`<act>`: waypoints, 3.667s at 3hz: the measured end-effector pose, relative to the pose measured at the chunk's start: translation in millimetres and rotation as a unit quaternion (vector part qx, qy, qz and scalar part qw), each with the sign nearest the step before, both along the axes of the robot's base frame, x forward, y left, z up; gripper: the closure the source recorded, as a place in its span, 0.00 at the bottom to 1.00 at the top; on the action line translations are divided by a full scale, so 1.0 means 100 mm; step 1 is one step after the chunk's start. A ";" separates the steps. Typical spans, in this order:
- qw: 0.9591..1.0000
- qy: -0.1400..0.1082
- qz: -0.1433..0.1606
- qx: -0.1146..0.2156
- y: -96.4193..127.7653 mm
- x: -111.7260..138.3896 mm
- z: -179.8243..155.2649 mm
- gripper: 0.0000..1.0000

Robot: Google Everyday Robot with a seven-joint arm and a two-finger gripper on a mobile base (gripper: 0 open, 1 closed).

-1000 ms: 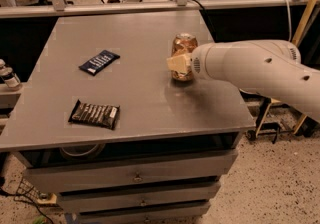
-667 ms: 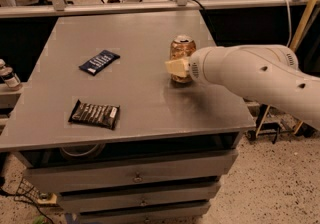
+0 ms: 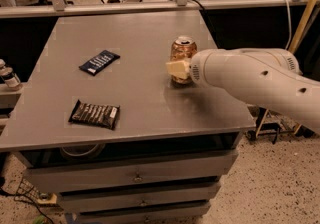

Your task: Place orange can upright

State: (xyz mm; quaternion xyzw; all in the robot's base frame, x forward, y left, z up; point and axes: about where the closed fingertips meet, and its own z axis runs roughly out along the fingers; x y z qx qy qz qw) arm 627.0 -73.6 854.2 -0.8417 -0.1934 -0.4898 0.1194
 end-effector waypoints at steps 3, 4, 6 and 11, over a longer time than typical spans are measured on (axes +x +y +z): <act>1.000 -0.009 -0.006 0.001 -0.03 -0.05 0.00 1.00; 1.000 -0.009 -0.005 0.001 -0.03 -0.05 0.01 0.74; 1.000 -0.012 -0.004 0.001 -0.01 -0.06 0.05 0.28; 0.998 -0.035 0.020 -0.055 -0.23 -0.17 0.29 0.00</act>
Offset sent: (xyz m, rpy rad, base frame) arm -0.0336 0.0074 -0.0424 0.0123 -0.1074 -0.0898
